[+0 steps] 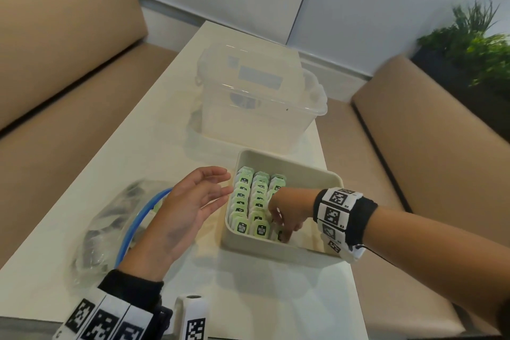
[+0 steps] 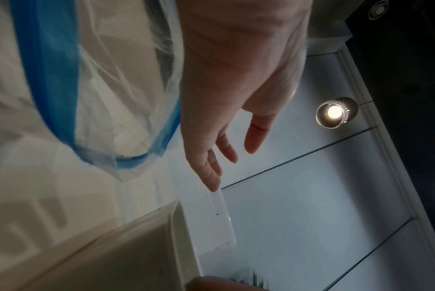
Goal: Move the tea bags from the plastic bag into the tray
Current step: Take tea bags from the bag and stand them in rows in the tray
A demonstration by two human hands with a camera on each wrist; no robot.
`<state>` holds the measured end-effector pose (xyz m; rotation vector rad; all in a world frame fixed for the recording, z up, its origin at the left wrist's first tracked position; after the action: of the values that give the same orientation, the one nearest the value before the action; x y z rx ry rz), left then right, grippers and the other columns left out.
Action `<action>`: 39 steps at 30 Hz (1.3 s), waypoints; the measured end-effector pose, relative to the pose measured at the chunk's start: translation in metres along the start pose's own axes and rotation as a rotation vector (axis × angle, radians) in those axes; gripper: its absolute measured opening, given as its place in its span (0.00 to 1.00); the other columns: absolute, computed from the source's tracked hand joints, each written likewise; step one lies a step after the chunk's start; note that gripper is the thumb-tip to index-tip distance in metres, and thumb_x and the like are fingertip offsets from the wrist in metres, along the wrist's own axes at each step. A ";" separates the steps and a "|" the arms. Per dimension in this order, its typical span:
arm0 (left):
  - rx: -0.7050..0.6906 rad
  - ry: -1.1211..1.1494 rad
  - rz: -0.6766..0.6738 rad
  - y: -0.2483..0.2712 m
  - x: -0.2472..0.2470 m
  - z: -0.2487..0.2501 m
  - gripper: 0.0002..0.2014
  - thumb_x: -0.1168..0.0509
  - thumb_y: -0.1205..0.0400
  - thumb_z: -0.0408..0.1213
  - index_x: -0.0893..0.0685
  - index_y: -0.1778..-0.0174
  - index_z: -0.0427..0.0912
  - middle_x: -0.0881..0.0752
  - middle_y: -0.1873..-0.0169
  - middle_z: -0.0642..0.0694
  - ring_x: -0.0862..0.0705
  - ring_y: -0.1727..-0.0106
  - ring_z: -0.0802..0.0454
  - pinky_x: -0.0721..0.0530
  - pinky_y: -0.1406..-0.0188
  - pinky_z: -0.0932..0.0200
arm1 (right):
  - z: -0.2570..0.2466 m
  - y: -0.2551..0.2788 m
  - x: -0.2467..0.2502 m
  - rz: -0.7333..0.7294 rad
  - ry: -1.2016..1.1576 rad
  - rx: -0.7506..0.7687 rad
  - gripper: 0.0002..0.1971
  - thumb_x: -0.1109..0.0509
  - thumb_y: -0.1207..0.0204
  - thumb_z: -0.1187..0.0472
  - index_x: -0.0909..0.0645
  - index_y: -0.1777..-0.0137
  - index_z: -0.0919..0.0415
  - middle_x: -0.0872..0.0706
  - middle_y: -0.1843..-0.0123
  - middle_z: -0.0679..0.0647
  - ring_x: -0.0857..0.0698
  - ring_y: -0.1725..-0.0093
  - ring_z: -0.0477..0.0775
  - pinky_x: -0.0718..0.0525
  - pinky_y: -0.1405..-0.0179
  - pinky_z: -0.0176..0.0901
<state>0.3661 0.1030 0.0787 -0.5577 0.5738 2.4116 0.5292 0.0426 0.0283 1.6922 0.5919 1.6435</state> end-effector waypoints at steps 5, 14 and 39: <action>-0.178 -0.047 -0.077 0.029 -0.008 0.052 0.15 0.34 0.32 0.32 0.16 0.48 0.40 0.13 0.44 0.42 0.12 0.44 0.47 0.14 0.44 0.58 | -0.017 0.047 0.057 0.155 0.017 0.061 0.13 0.28 0.27 0.47 0.18 0.54 0.57 0.13 0.65 0.50 0.17 0.71 0.47 0.16 0.64 0.37; -0.376 -0.244 0.182 0.068 0.071 0.110 0.12 0.41 0.18 0.26 0.17 0.51 0.48 0.13 0.46 0.48 0.15 0.45 0.52 0.20 0.37 0.54 | -0.160 0.067 0.087 0.285 -0.191 0.510 0.17 0.42 0.17 0.66 0.22 0.31 0.59 0.17 0.36 0.52 0.19 0.40 0.48 0.24 0.35 0.37; -0.104 -0.871 0.363 0.073 0.171 -0.008 0.47 0.26 0.30 0.33 0.44 0.19 0.63 0.41 0.21 0.54 0.42 0.20 0.56 0.36 0.34 0.64 | -0.276 -0.042 0.032 0.198 0.064 0.434 0.20 0.44 0.16 0.56 0.29 0.26 0.62 0.23 0.30 0.61 0.25 0.32 0.60 0.31 0.31 0.49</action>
<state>0.1968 0.1218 0.0049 0.6097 0.1661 2.6968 0.2660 0.1393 0.0062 2.0669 0.8871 1.8068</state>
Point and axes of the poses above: each hand's wrist, its own y-axis away from the middle knuckle, its own x-axis out of the back of the hand, z = x × y, the point moved 10 cm from there along -y, towards the middle knuckle
